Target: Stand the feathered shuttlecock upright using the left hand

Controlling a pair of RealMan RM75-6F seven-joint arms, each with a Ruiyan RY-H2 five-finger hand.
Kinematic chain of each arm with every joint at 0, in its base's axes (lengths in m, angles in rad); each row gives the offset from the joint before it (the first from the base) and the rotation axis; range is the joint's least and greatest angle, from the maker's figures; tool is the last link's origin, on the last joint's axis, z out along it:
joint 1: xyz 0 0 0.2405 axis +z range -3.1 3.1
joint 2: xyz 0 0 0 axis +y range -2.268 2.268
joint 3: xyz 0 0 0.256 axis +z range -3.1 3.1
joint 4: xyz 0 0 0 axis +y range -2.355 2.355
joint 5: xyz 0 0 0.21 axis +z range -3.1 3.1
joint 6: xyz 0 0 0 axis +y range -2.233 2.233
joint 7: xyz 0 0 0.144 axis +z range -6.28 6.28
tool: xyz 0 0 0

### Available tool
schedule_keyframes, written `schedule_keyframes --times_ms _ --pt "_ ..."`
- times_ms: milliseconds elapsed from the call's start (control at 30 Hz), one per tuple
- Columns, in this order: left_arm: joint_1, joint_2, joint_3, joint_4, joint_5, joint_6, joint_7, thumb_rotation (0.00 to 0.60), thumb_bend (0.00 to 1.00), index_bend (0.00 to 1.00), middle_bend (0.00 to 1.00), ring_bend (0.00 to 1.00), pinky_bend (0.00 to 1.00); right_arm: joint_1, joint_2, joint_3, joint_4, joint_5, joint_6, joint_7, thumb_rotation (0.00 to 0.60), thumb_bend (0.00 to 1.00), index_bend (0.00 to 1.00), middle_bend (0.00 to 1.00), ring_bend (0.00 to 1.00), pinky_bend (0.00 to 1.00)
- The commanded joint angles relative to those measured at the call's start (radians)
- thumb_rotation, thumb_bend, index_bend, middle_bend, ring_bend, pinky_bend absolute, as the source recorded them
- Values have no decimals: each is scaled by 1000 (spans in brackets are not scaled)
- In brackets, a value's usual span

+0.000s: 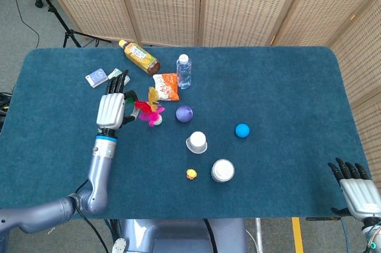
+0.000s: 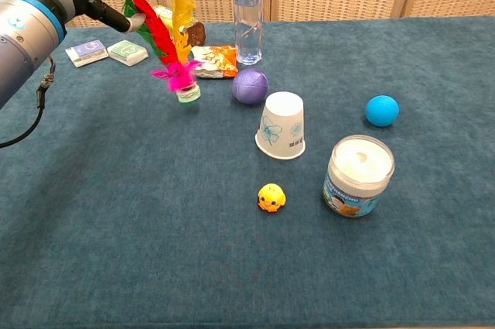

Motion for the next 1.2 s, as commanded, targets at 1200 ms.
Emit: schedule_keyframes --times_ms 1200 --pt "63 69 54 -72 49 -5 -28 600 317 585 0 0 0 -9 -7 1 -4 -19 28 -14 600 0 0 0 0 0"
